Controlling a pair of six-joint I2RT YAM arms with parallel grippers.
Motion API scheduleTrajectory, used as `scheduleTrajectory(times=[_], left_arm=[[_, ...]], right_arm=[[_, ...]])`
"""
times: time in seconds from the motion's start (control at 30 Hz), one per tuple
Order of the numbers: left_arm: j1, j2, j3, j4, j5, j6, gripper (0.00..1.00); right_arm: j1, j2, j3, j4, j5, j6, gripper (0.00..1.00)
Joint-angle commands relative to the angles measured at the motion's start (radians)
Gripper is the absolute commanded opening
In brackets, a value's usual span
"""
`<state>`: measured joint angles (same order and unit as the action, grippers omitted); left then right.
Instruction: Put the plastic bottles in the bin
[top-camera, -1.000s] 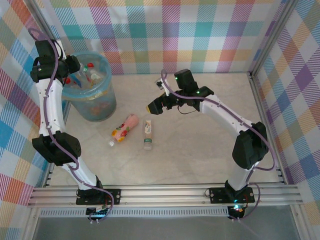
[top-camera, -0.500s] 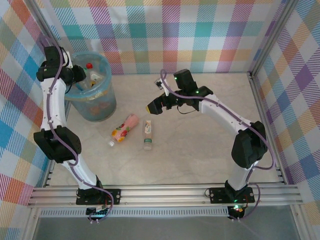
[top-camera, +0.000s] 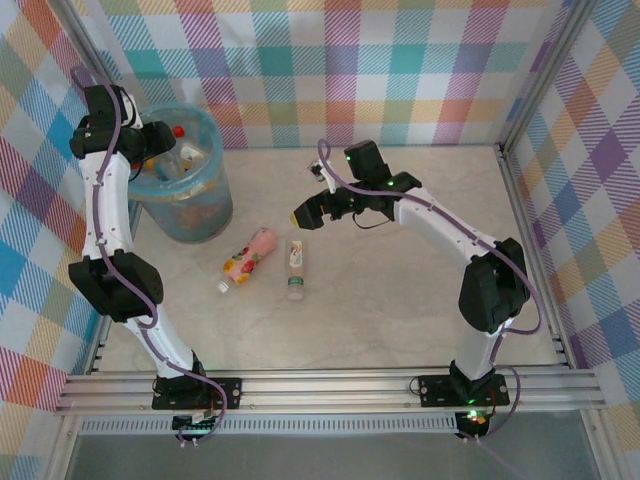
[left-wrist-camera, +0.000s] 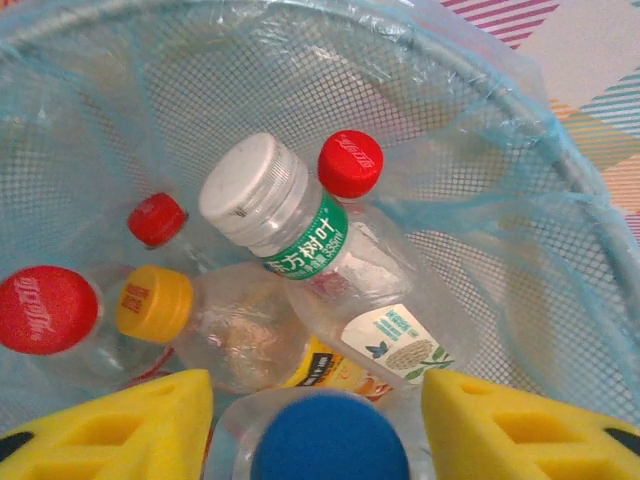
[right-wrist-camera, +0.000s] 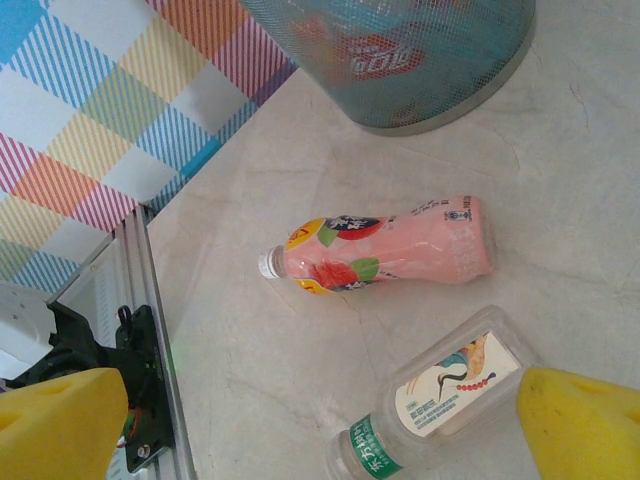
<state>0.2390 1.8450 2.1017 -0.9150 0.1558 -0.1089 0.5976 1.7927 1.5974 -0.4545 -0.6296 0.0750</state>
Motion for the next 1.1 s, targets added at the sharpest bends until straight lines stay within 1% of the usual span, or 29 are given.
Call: scheduleTrajectory(times=[0.0, 0.17, 0.27, 0.3, 0.43, 0.53, 0.6, 0.67, 0.77, 0.87, 0.93, 1.03, 1.07], left_arm=[[-0.001, -0.016, -0.014, 0.005, 0.040, -0.020, 0.59], [-0.001, -0.015, -0.037, 0.002, 0.022, -0.014, 0.57], [-0.002, -0.020, -0.068, 0.016, 0.020, -0.012, 0.45], [-0.002, -0.018, -0.076, 0.014, 0.015, -0.011, 0.44], [-0.001, -0.025, -0.091, 0.004, 0.008, -0.012, 0.44], [-0.002, -0.058, -0.080, 0.022, 0.031, -0.029, 0.45], [-0.004, -0.090, -0.049, 0.025, 0.030, -0.044, 0.48], [-0.015, -0.130, -0.030, 0.035, 0.015, -0.048, 0.51], [-0.060, -0.229, -0.073, 0.078, -0.042, -0.027, 0.55], [-0.128, -0.365, -0.214, 0.173, -0.079, 0.014, 0.57], [-0.181, -0.473, -0.348, 0.261, -0.087, 0.042, 0.59], [-0.264, -0.601, -0.529, 0.365, -0.087, 0.084, 0.66], [-0.294, -0.642, -0.587, 0.389, -0.073, 0.106, 0.66]], right_arm=[[0.008, 0.011, 0.030, -0.012, -0.029, 0.016, 0.99], [0.008, 0.015, 0.033, -0.015, -0.032, 0.020, 0.99], [0.009, 0.018, 0.032, -0.016, -0.032, 0.024, 1.00], [0.009, 0.019, 0.032, -0.017, -0.033, 0.026, 1.00], [0.010, 0.023, 0.036, -0.022, -0.032, 0.029, 1.00], [0.010, 0.030, 0.050, -0.038, -0.018, 0.039, 1.00], [0.014, 0.038, 0.062, -0.064, 0.044, 0.067, 1.00], [0.030, 0.049, 0.075, -0.109, 0.151, 0.101, 1.00], [0.072, 0.059, 0.068, -0.172, 0.305, 0.160, 1.00], [0.137, 0.060, 0.042, -0.216, 0.454, 0.221, 1.00], [0.178, 0.066, 0.028, -0.250, 0.538, 0.256, 1.00], [0.224, 0.090, 0.015, -0.281, 0.597, 0.289, 1.00], [0.235, 0.101, 0.015, -0.287, 0.606, 0.300, 0.99]])
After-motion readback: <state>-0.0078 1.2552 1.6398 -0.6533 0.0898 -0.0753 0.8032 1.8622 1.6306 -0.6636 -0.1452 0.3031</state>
